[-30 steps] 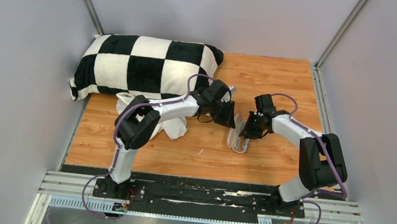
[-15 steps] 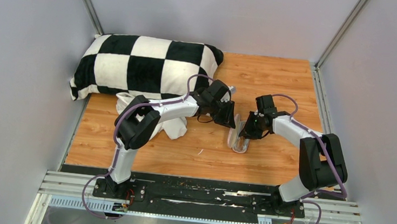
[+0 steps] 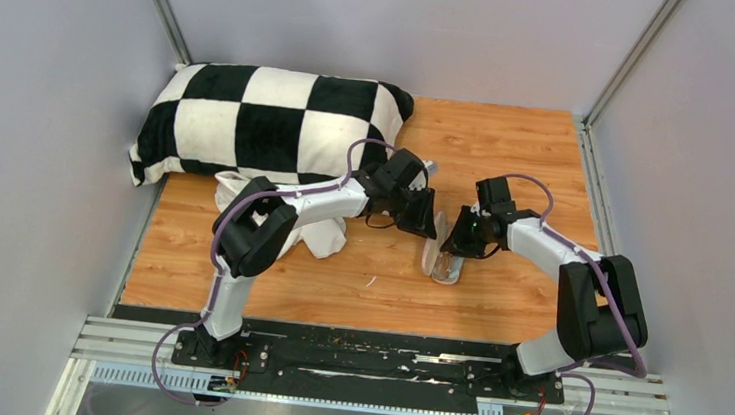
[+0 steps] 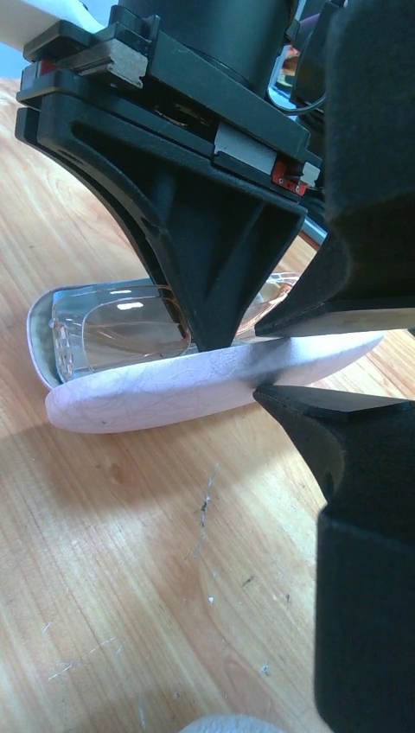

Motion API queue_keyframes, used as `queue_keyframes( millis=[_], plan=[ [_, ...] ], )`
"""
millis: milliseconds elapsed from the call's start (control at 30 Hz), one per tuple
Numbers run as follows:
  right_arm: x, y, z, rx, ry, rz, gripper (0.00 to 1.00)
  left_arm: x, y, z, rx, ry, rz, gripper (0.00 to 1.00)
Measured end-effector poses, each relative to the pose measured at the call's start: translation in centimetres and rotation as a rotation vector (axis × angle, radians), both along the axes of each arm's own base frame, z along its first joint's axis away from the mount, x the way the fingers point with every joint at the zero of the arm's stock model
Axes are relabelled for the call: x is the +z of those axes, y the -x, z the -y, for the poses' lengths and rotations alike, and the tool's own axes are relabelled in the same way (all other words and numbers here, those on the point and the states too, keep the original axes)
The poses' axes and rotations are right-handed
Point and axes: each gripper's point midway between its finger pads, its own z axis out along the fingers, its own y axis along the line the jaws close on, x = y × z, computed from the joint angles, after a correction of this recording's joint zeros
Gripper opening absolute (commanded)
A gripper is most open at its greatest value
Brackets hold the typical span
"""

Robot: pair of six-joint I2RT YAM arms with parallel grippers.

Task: Organize the sunglasses
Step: Place the sunglasses in the sunglasses case.

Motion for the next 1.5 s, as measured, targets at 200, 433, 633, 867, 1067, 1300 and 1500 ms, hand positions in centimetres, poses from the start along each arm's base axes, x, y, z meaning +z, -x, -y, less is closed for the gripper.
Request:
queue_keyframes(
  millis=[200, 433, 633, 867, 1067, 1300, 1500],
  plan=[
    [-0.02, 0.02, -0.02, 0.002, -0.001, 0.000, 0.21, -0.30, 0.32, -0.03, -0.004, -0.005, -0.005, 0.32],
    [-0.35, 0.21, 0.05, 0.002, 0.000, -0.002, 0.19, -0.47, 0.40, -0.12, -0.004, -0.009, -0.008, 0.32],
    [-0.39, 0.20, 0.09, 0.007, 0.002, 0.001, 0.21, -0.48, 0.41, -0.14, -0.004, -0.010, -0.008, 0.32],
    [-0.41, 0.16, 0.32, 0.026, 0.013, 0.011, 0.20, -0.54, 0.50, -0.25, -0.006, -0.017, -0.012, 0.32],
    [-0.50, 0.35, 0.66, 0.043, 0.036, 0.009, 0.20, -0.68, 0.65, -0.33, -0.007, -0.026, -0.020, 0.32],
    [-0.55, 0.41, 0.79, 0.055, 0.044, 0.011, 0.21, -0.68, 0.66, -0.30, -0.011, -0.032, -0.023, 0.32],
    [-0.27, 0.32, 0.83, 0.091, 0.055, 0.022, 0.22, -0.40, 0.54, -0.12, -0.014, -0.028, -0.016, 0.32]
  ],
)
